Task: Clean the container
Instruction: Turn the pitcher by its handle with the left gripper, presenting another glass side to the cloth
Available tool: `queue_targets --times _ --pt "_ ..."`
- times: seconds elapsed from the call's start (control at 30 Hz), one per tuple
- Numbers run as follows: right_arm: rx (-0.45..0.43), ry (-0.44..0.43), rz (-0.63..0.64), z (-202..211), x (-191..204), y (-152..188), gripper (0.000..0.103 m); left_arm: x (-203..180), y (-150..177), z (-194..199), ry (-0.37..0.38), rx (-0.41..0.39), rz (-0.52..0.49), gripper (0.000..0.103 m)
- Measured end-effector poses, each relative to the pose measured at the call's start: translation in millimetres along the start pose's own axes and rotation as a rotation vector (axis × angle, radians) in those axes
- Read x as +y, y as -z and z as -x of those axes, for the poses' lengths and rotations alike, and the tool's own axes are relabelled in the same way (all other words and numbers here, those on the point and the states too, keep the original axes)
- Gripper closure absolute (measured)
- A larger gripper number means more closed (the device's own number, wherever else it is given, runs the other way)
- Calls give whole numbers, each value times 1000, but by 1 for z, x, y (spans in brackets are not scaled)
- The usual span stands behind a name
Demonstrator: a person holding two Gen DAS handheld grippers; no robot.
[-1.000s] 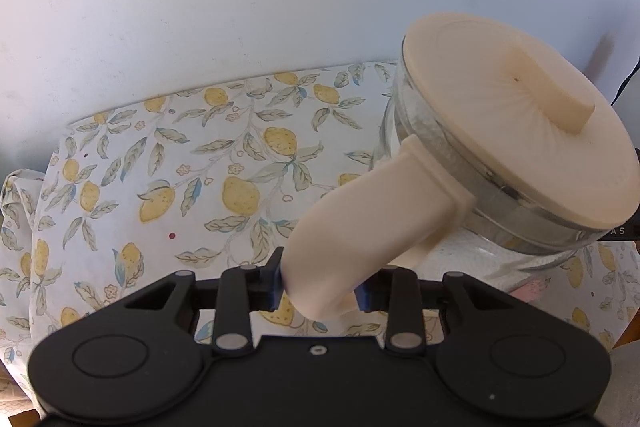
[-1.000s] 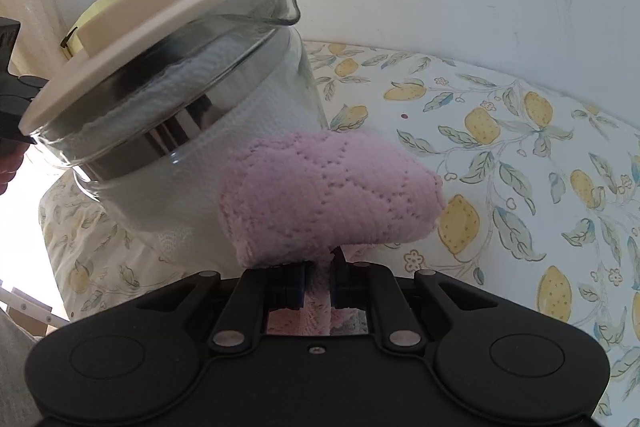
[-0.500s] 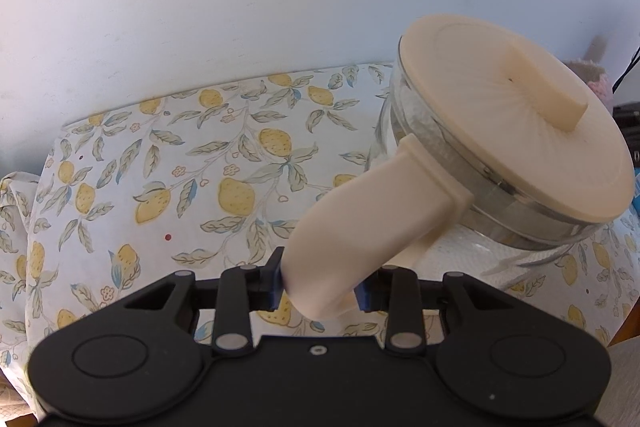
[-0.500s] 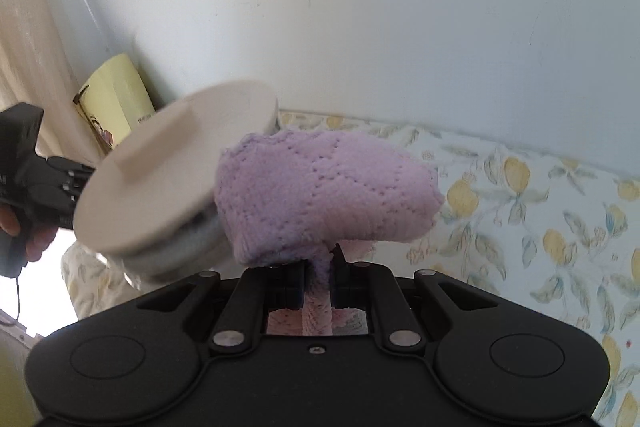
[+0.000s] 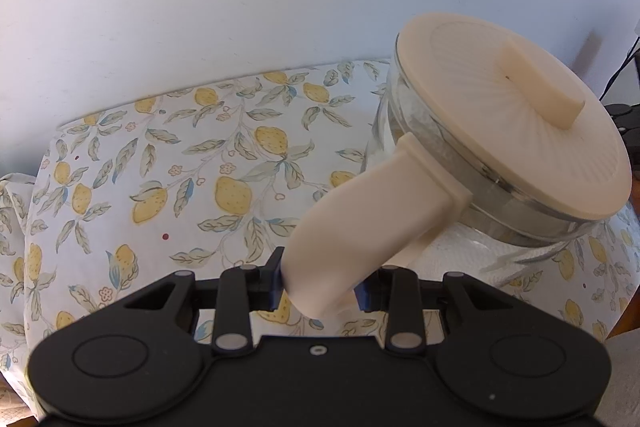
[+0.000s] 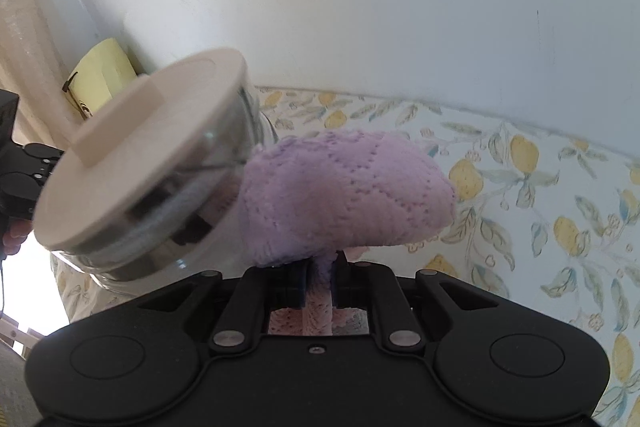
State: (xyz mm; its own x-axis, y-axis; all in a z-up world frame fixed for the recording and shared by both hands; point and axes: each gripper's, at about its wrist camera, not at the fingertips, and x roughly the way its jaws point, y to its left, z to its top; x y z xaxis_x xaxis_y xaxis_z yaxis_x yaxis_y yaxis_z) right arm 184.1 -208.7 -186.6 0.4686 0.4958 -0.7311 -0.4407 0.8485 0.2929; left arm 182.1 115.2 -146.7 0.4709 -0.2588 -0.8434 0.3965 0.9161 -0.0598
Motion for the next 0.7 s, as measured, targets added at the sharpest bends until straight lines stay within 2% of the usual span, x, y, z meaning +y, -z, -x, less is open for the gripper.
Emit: queue_targets --times 0.43,0.6,0.7 --pt "68 3 -47 -34 -12 12 88 -2 0 0 3 14 -9 70" --pt "70 5 -54 -35 -11 10 88 -3 1 1 5 24 -17 70" --pt "30 -17 -82 -24 -13 4 89 -4 1 1 3 22 -14 70"
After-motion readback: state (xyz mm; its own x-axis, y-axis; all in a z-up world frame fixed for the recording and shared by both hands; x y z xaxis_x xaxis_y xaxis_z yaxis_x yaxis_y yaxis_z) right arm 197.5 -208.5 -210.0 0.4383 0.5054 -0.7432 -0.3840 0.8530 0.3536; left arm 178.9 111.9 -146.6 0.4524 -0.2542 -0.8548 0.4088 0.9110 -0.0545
